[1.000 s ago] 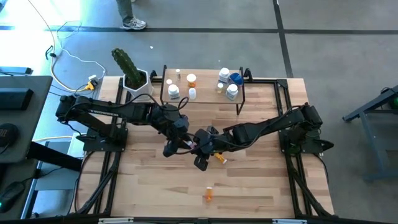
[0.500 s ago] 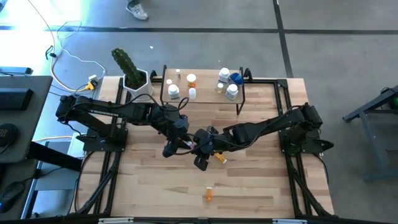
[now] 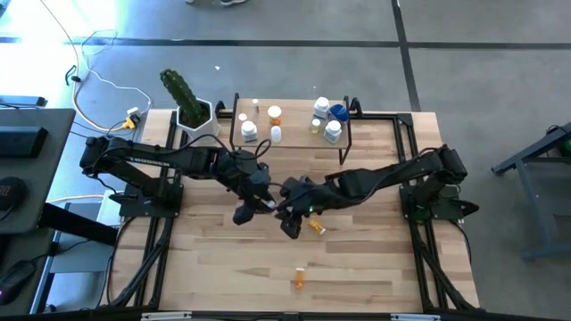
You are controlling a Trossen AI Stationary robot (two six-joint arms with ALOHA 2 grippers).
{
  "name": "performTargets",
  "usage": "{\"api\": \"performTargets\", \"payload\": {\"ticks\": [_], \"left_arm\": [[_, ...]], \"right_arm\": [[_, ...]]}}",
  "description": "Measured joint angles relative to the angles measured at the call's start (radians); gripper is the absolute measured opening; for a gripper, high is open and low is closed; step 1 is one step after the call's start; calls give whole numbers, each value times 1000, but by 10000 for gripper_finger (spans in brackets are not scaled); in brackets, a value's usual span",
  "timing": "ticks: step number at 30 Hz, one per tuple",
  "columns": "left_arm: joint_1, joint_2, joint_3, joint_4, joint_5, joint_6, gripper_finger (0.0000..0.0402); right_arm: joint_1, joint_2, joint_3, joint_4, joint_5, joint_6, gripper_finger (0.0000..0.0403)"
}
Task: Pick and place medicine bottles onto shelf by color
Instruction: Put the pink pill bottle on the shelf
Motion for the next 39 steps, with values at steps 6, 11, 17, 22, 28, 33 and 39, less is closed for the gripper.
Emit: {"api": "performTargets", "payload": {"ticks": [6, 11, 17, 22, 28, 33, 39], "left_arm": [[41, -4, 0, -22, -48, 1, 113], [94, -5, 2, -33, -47, 20, 113], [180, -1, 90, -140, -72, 86, 113], [270, 0, 175, -206, -114, 152, 113], [380, 0, 272, -269, -164, 203, 113], [461, 0, 349, -292, -189, 243, 113], [520, 0, 459, -296, -266, 304, 113]], "right_arm": [[-22, -65, 0, -61, 37, -8, 190], [-54, -113, 0, -111, 64, -45, 190], [-118, -185, 0, -138, 85, -112, 190], [-185, -249, 0, -183, 153, -175, 190], [-267, -323, 0, -224, 231, -221, 190], [-329, -372, 0, -227, 308, -250, 190], [-402, -396, 1, -232, 328, -315, 190]]}}
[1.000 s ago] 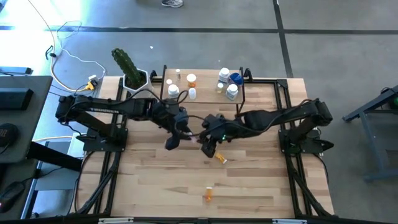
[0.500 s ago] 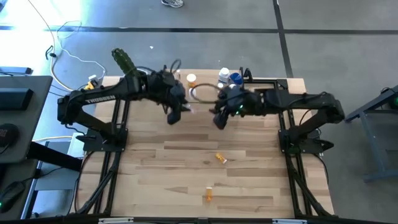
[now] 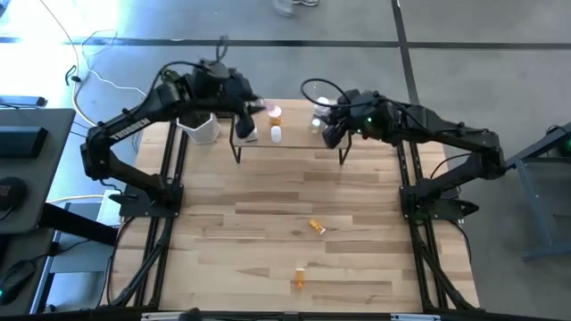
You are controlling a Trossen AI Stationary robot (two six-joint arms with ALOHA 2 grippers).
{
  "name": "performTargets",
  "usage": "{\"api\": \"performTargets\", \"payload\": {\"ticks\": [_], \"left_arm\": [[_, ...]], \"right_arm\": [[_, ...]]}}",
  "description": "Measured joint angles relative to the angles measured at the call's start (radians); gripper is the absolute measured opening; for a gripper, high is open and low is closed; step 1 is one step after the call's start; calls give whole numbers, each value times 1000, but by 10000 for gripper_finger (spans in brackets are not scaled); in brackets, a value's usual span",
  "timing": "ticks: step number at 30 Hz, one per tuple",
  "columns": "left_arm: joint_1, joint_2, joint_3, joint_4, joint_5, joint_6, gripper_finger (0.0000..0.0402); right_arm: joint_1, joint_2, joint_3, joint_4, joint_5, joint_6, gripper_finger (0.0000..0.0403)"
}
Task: Pick and place medicine bottles onto shelf by color
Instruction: Put the pink pill bottle on the shelf
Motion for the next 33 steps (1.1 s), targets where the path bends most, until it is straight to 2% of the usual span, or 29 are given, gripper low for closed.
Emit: {"api": "performTargets", "payload": {"ticks": [9, 17, 27, 33], "left_arm": [[41, 0, 218, 3, -49, 65, 113], [41, 1, 366, 18, -155, 133, 113], [40, 121, 507, 0, -115, 141, 113], [40, 215, 545, -115, -68, 141, 113]], "right_arm": [[-68, -1, 0, -63, -15, -34, 190], [-105, -1, 0, -103, -16, -72, 190], [-110, -1, -2, -151, -16, -63, 190], [-110, -1, -9, -183, -17, -51, 190]]}}
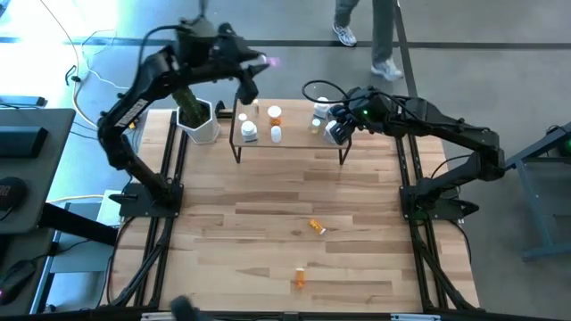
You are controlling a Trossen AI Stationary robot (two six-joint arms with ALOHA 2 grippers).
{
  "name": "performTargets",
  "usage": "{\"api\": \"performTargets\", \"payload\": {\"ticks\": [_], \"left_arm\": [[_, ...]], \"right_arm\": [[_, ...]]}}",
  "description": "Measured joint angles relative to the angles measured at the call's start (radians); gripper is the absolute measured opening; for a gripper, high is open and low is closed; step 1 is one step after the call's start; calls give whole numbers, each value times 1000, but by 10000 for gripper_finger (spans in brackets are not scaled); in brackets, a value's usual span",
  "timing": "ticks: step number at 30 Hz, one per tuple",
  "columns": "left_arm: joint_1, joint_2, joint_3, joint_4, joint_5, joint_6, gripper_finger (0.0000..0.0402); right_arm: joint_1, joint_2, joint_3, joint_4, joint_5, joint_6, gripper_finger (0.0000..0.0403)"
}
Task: Pick and place medicine bottles onto shelf by color
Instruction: Put the pink pill bottle on the shelf
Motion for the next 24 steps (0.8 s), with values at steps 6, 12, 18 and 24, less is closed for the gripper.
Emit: {"api": "performTargets", "payload": {"ticks": [6, 12, 18, 24], "left_arm": [[-17, 90, 5, -57, 82, -10, 113], [-41, 180, 5, -101, 120, 0, 113], [-65, 251, 5, -158, 119, 13, 113], [-88, 301, 5, -193, 119, 18, 113]], "right_arm": [[0, 0, 0, -15, 0, 27, 190], [0, 0, 0, -12, 0, 28, 190], [0, 0, 0, -12, 1, 34, 190], [0, 0, 0, -12, 1, 53, 190]]}}
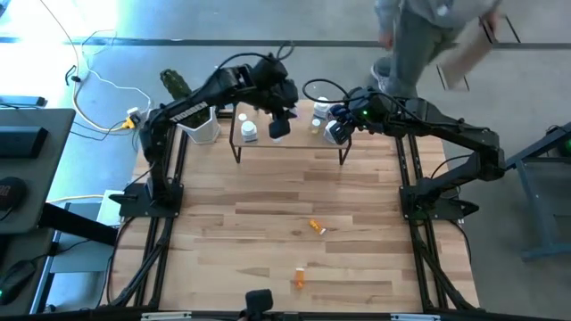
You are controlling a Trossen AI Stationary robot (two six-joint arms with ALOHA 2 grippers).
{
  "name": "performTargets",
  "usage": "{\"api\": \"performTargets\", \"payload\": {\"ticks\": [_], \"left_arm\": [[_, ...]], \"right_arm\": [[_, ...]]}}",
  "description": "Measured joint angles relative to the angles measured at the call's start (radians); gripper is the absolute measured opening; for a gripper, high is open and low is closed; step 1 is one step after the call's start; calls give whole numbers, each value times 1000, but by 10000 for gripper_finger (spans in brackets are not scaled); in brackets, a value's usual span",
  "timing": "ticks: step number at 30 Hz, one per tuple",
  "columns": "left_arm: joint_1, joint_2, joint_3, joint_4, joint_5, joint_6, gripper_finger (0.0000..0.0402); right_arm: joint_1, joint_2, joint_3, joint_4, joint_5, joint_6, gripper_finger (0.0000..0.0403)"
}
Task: Pick and place medicine bottles onto shelf by color
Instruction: Put the pink pill bottle on the shelf
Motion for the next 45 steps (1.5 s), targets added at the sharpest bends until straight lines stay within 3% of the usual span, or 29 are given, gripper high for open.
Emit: {"api": "performTargets", "payload": {"ticks": [19, 45], "left_arm": [[-7, 125, -1, -120, -7, 16, 113], [-45, 190, -1, -140, -22, 41, 113]], "right_arm": [[0, 0, 0, 0, 1, 1, 190], [0, 0, 0, 0, 8, 1, 190]]}}
